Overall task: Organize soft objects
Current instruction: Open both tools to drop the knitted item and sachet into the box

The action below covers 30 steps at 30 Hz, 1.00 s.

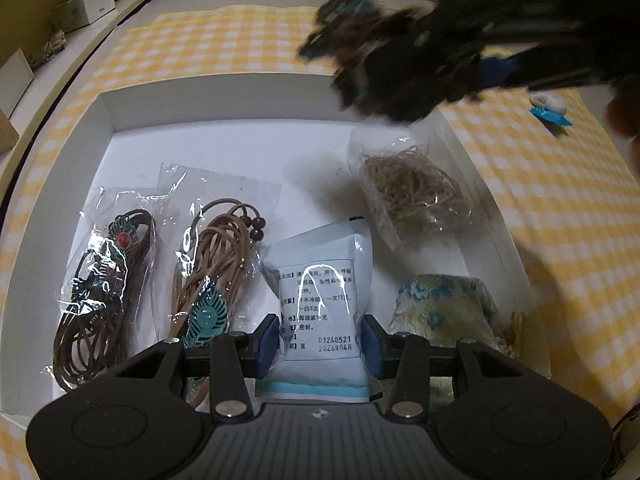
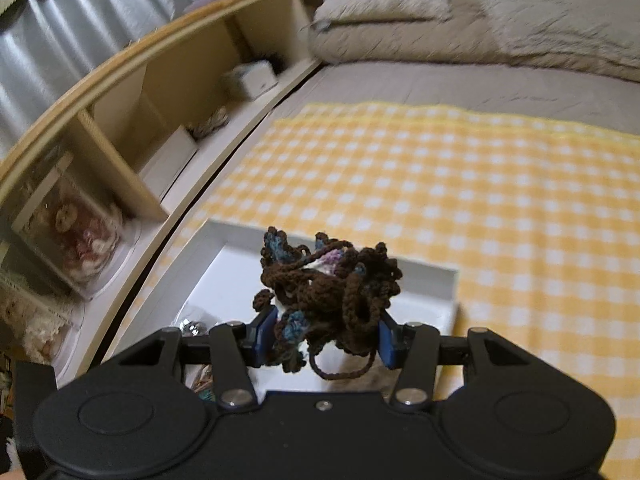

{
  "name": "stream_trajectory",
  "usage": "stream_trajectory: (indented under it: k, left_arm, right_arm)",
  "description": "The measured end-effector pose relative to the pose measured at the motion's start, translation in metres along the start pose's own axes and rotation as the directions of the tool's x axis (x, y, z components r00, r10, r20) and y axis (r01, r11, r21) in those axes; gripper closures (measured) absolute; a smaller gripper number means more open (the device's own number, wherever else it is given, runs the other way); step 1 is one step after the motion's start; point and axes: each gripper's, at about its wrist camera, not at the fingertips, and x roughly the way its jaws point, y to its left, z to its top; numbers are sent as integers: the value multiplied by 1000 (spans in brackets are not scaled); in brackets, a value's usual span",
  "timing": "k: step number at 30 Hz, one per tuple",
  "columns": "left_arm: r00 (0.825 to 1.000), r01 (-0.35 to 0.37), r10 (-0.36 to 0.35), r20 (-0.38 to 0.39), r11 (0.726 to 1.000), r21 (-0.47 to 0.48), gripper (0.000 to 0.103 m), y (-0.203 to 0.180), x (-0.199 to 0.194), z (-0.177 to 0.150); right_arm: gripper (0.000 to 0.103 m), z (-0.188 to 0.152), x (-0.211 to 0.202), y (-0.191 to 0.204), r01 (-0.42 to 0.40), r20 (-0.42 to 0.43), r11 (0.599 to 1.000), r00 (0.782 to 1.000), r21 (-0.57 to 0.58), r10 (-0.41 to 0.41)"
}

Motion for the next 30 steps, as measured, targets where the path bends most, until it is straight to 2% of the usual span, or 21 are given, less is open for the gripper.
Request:
stream_trajectory:
  k: [7, 9, 11, 14, 18, 30]
  left_arm:
    - [1000, 30, -30, -3, 1000, -1, 37, 1, 4, 2]
    - [1000, 29, -29, -4, 1000, -5, 31, 2, 5, 3]
    - [999, 36, -36, -8, 999, -17, 29, 5, 6, 4]
    - [999, 46, -46, -6, 999, -21, 26, 6, 6, 5]
    - [998, 59, -59, 0, 998, -33, 22, 7, 3, 6]
    - [998, 66, -65, 24, 997, -28, 18, -7, -16, 4]
  right_arm:
    - [50, -5, 38, 12, -30, -68, 1000, 997, -6, 29]
    - [46, -6, 44, 12, -46, -70, 999, 996, -1, 46]
    - [43, -6, 50, 10, -62, -72, 998, 995, 6, 63]
    - [25, -6, 53, 9, -30, -75, 1000, 997, 8, 31]
    - [23, -6, 51, 6, -22, -86, 1000, 996, -11, 21]
    - [22, -10, 25, 4, -21, -83, 999, 996, -49, 17]
